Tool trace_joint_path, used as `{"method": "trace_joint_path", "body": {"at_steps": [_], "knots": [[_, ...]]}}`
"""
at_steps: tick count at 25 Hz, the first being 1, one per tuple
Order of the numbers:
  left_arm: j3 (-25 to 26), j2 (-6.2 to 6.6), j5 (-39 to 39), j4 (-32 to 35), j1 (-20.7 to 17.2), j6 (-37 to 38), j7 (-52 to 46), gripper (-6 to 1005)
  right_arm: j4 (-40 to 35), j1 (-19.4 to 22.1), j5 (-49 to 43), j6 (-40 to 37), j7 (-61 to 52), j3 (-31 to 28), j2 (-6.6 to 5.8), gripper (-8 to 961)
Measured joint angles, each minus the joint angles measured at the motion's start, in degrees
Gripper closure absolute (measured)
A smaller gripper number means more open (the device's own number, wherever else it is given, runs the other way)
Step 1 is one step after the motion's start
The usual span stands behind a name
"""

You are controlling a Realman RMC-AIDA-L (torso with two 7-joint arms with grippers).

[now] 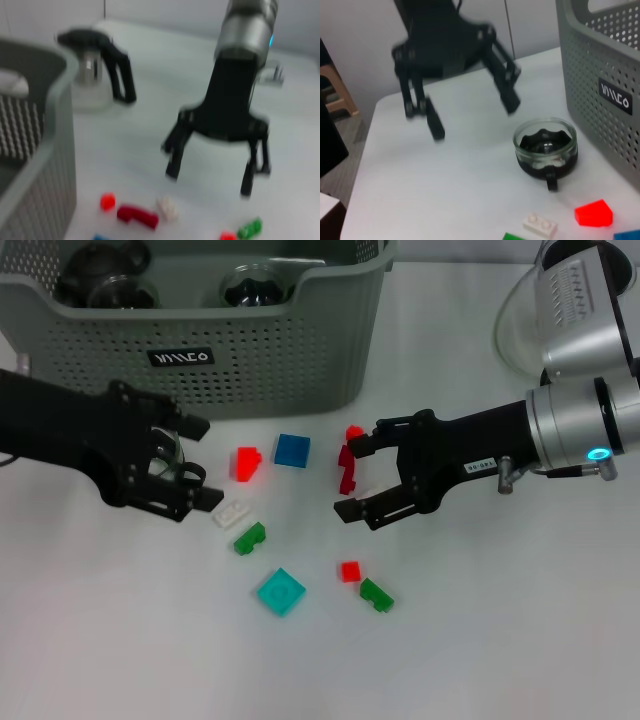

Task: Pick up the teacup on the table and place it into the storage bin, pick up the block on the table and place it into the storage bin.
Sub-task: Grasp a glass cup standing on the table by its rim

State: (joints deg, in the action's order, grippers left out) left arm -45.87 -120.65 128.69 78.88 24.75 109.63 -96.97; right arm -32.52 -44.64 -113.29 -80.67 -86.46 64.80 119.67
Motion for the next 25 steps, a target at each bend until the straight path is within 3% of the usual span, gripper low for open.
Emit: {"method": "trace_joint_path", "body": {"at_steps": [8, 16, 25], "knots": [[-6.91, -1.65, 13.63, 2.64, 0.06, -6.93, 0.76, 180, 0.0, -1.19, 0.01, 0.0, -1.95, -0.09, 0.43, 7], [-7.29, -1.49, 17.88, 3.19, 0.73, -9.67, 0.31, 199, 0.69, -1.54, 0.03, 0.36, -2.77, -0.16, 0.59, 6], [-8.68, -2.72, 23.43, 3.08, 2.23, -10.94, -0.46, 221, 2.08, -2.73, -0.01, -0.04, -3.28, 1.16, 0.57, 6]]}}
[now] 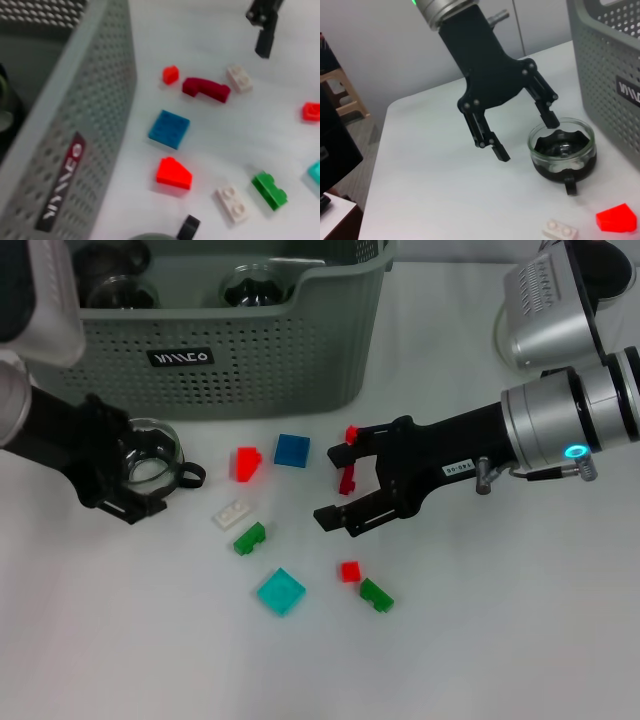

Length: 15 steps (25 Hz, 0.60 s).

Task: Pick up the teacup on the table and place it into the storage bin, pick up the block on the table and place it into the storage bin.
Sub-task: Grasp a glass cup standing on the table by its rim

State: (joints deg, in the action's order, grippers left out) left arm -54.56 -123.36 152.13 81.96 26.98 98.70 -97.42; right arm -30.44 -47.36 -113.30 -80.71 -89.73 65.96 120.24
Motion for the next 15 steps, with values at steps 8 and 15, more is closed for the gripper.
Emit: {"method": "trace_joint_path", "body": {"at_steps": [8, 15], "knots": [[-3.78, -0.96, 3.07, 0.43, 0.04, -1.22, -1.41, 240, 0.0, -0.68, 0.01, -0.02, -0.29, 0.22, 0.0, 6], [-6.9, -0.98, 5.57, -0.77, -0.15, -5.13, -2.71, 257, 0.03, -0.8, -0.03, 0.11, -0.33, 0.23, 0.0, 8]]}}
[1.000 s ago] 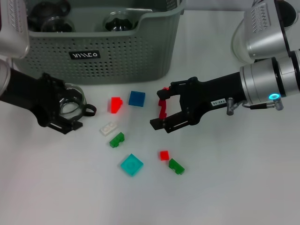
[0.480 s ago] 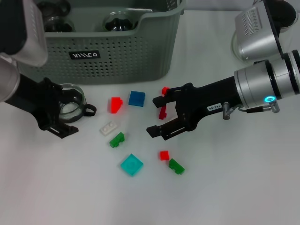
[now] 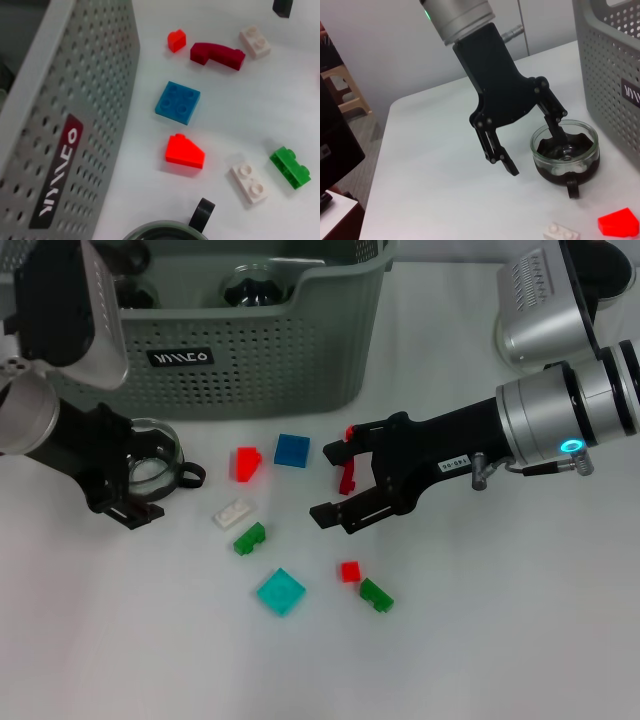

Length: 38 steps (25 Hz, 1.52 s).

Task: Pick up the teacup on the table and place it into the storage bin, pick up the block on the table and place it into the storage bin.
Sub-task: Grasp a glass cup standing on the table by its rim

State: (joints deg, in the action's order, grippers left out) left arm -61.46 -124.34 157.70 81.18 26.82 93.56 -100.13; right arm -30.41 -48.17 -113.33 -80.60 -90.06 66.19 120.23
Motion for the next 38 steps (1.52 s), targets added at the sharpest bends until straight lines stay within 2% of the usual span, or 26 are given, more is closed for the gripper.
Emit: {"method": "trace_joint_path", "body": {"at_steps": [16, 27, 38], "knots": [[-4.98, -0.07, 3.57, -4.07, 0.3, -5.52, -2.55, 296, 0.09, 0.08, -0.23, 1.01, 0.04, 0.0, -0.07, 12], [-5.37, -0.02, 3.82, -6.72, 0.94, -6.52, -2.98, 323, 0.09, -0.32, -0.32, 1.63, -0.08, 0.44, 0.0, 12], [-6.98, -0.01, 4.73, -6.57, 0.23, -8.67, -2.33, 369, 0.09, -0.35, -0.28, 1.54, -0.11, 0.44, 0.0, 12]]}}
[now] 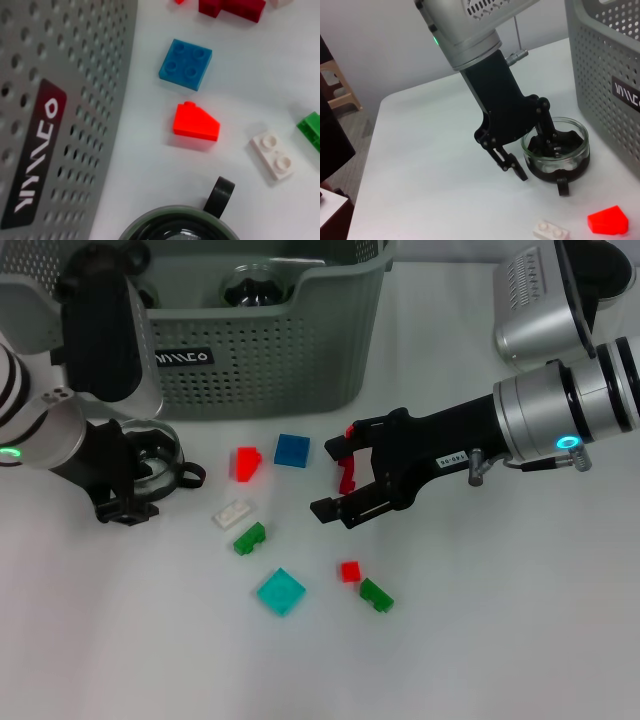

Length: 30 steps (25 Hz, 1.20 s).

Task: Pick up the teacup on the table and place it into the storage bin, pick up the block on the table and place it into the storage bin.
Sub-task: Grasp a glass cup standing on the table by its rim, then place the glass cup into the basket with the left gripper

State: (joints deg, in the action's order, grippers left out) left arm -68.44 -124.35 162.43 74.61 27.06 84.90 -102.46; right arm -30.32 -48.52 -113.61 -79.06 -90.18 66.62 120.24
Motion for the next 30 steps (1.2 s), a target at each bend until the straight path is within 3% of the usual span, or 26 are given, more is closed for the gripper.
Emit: {"method": "trace_joint_path", "body": {"at_steps": [8, 12, 18, 20, 22, 25, 30], "knots": [[-0.34, -0.02, 0.57, 0.36, -0.35, 0.06, -0.04, 541, 0.0, -0.09, 0.02, -0.27, 0.0, 0.0, 0.0, 13], [-0.12, -0.1, 0.03, 1.2, -0.55, 1.31, -0.03, 816, -0.02, 0.15, 0.06, -0.28, 0.02, 0.0, 0.0, 13], [1.16, -0.11, -1.53, 4.28, -1.0, 6.22, -0.05, 943, -0.2, 0.42, 0.05, -0.43, 0.23, 0.0, -0.06, 13], [1.74, -0.1, -2.38, 5.81, -1.2, 8.12, -0.2, 945, -0.31, 0.43, 0.01, -0.48, 0.37, -0.01, -0.12, 13], [4.08, -0.11, -4.92, 10.59, -1.42, 16.42, -1.46, 946, -0.33, 0.44, -0.01, -0.54, 0.51, 0.02, -0.2, 13], [6.17, -0.06, -6.46, 12.39, -0.8, 21.63, -2.12, 950, -0.42, 0.45, -0.03, -0.8, 0.58, 0.48, -0.29, 13], [17.68, 0.25, -12.51, 11.21, 2.55, 31.6, -2.81, 956, -0.45, 0.6, -0.12, -1.48, 1.49, 1.31, -0.48, 13]]}}
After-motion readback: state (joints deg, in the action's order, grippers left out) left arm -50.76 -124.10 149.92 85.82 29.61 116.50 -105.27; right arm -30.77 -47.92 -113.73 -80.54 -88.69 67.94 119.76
